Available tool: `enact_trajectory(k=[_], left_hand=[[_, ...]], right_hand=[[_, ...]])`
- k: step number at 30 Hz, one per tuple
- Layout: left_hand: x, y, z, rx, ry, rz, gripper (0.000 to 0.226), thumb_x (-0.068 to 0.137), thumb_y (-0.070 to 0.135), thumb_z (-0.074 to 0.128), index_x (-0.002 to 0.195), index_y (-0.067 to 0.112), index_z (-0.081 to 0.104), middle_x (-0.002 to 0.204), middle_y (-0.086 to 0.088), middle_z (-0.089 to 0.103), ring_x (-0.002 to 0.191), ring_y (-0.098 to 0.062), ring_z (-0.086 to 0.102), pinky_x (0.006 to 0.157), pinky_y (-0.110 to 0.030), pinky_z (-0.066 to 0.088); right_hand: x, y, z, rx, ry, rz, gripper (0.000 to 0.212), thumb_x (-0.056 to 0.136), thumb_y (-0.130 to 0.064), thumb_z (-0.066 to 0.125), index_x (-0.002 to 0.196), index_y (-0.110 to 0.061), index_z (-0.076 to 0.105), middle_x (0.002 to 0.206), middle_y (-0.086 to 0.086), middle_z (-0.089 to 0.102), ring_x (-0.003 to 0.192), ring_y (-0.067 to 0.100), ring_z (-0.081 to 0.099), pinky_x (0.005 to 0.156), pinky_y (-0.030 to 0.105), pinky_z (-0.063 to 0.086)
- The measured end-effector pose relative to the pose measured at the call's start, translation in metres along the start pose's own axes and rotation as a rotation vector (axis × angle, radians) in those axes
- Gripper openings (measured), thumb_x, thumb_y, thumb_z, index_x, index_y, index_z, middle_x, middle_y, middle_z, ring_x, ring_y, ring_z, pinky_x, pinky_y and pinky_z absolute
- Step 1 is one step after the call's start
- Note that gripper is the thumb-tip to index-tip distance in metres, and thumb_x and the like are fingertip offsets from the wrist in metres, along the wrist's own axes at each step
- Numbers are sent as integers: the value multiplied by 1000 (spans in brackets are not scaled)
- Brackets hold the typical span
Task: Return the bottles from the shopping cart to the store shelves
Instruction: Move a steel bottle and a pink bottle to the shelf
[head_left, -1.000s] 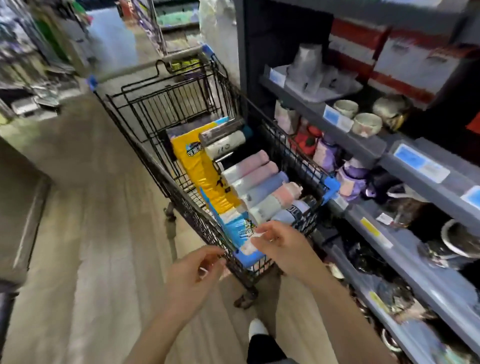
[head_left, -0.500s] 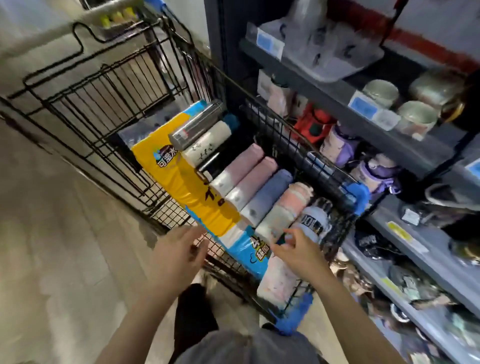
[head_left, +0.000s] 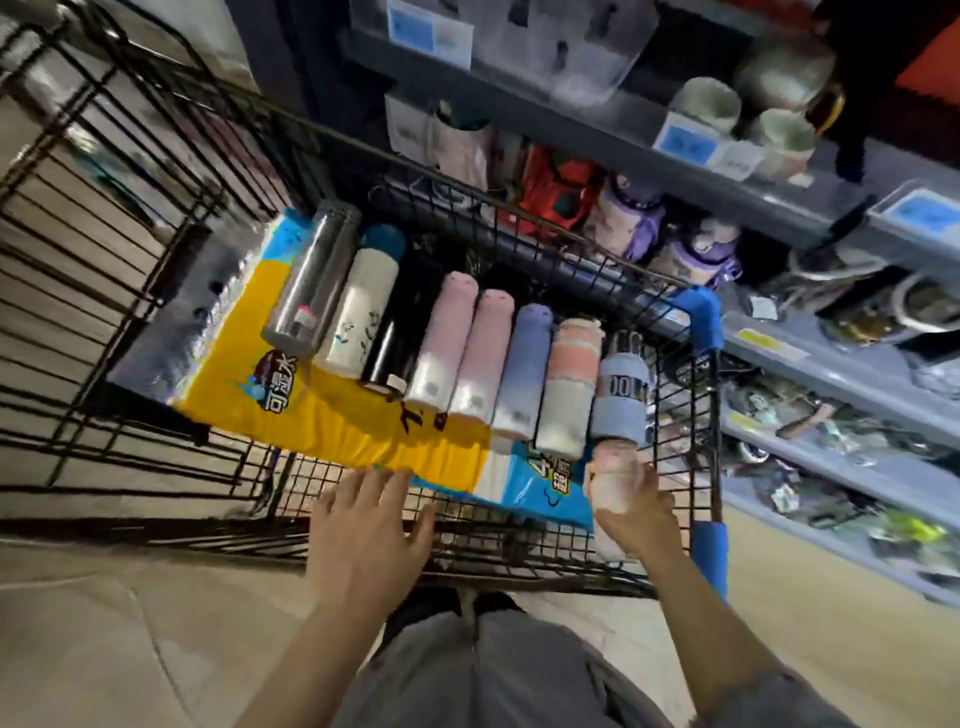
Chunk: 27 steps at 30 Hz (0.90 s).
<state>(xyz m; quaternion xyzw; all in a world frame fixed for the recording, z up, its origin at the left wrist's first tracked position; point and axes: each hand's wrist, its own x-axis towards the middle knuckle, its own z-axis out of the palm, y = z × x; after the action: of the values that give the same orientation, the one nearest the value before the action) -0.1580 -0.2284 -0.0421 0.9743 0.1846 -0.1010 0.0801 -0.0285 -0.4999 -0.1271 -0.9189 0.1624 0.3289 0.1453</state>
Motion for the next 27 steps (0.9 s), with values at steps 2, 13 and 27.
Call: enact_trajectory(k=[2, 13, 27], left_hand=[[-1, -2, 0, 13, 16, 25, 52, 81, 53, 38, 104, 19, 71, 101, -4, 72, 98, -30, 67, 82, -44, 51], [0, -4, 0, -29, -18, 69, 50, 83, 52, 38, 103, 20, 72, 97, 1, 72, 92, -24, 67, 79, -41, 52], [14, -6, -1, -465, -62, -57, 33, 87, 35, 67, 119, 26, 63, 119, 14, 57, 89, -14, 60, 66, -27, 41]], right_hand=[[6, 0, 1, 24, 7, -3, 99, 78, -38, 74, 150, -14, 10, 133, 26, 43, 121, 41, 48, 93, 38, 42], [39, -4, 15, 136, -11, 101, 100, 59, -45, 87, 132, -13, 27, 110, 14, 59, 98, 32, 61, 80, 37, 52], [-5, -17, -7, 344, 130, -159, 93, 52, -31, 89, 126, -21, 33, 110, 9, 60, 99, 32, 60, 80, 40, 50]])
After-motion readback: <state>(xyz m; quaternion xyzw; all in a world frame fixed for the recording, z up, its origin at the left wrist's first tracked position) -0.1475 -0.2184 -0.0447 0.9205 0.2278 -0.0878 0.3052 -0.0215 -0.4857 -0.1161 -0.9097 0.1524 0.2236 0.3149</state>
